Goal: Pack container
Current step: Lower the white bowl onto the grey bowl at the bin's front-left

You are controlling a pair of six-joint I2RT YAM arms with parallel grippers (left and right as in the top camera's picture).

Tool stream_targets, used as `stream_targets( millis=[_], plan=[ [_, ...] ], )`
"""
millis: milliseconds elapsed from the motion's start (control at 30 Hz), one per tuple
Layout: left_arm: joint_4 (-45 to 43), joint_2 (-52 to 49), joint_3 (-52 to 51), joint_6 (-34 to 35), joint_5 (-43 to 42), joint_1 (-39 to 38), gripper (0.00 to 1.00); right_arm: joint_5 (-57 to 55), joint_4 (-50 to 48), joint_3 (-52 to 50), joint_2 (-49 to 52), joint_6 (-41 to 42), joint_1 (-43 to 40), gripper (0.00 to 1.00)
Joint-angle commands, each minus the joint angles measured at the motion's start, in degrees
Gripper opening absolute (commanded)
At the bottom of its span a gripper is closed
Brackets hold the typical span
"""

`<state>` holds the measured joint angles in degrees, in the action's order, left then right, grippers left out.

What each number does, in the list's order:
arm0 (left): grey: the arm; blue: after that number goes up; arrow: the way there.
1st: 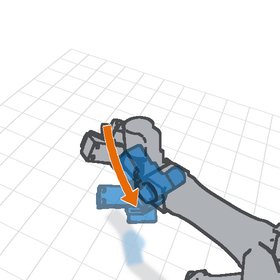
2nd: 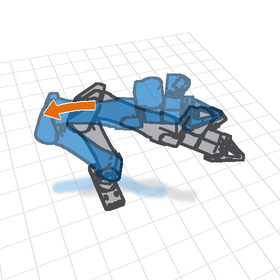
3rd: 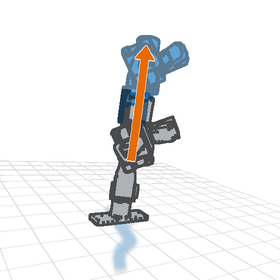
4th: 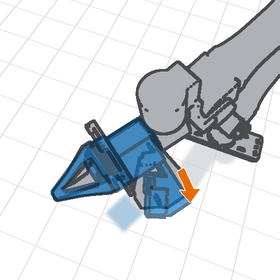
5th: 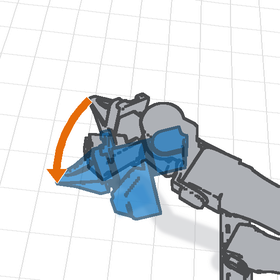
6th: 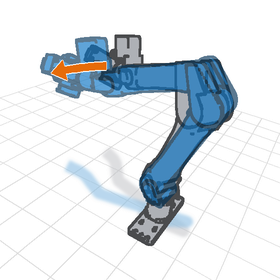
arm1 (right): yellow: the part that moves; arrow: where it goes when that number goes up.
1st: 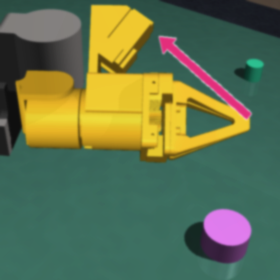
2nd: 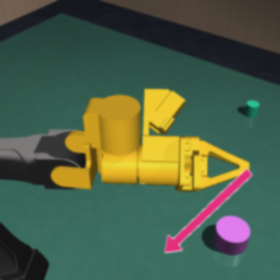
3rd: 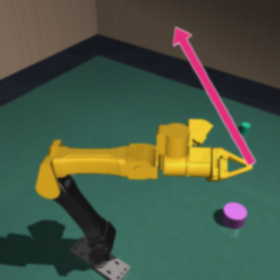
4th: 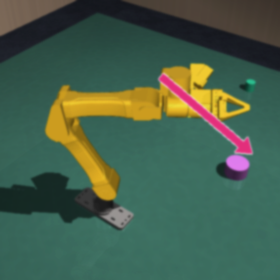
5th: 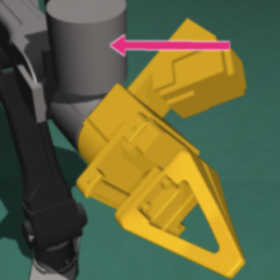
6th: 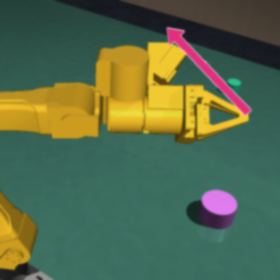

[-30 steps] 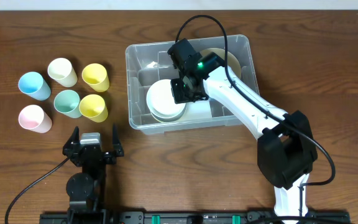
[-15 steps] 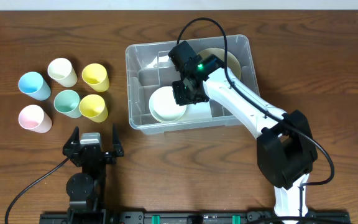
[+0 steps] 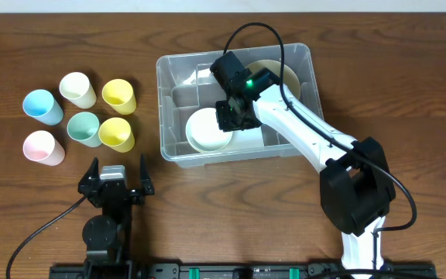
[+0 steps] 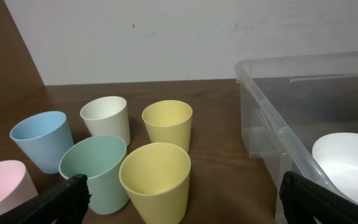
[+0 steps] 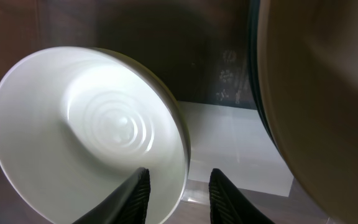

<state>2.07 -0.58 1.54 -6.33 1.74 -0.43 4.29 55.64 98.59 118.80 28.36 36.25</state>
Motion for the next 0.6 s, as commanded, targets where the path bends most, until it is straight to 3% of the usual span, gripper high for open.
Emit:
stream_targets(
  millis=[0,567],
  plan=[
    [1.9,0.3,-1.3,-1.0,1.3,0.3,0.98,-0.9,0.1,-1.0,0.4,1.2,0.2,0.33],
    [1.9,0.3,-1.3,-1.0,1.3,0.3,0.98,-0.8,-2.1,-4.6,0.4,0.8,0.4,0.31]
  ],
)
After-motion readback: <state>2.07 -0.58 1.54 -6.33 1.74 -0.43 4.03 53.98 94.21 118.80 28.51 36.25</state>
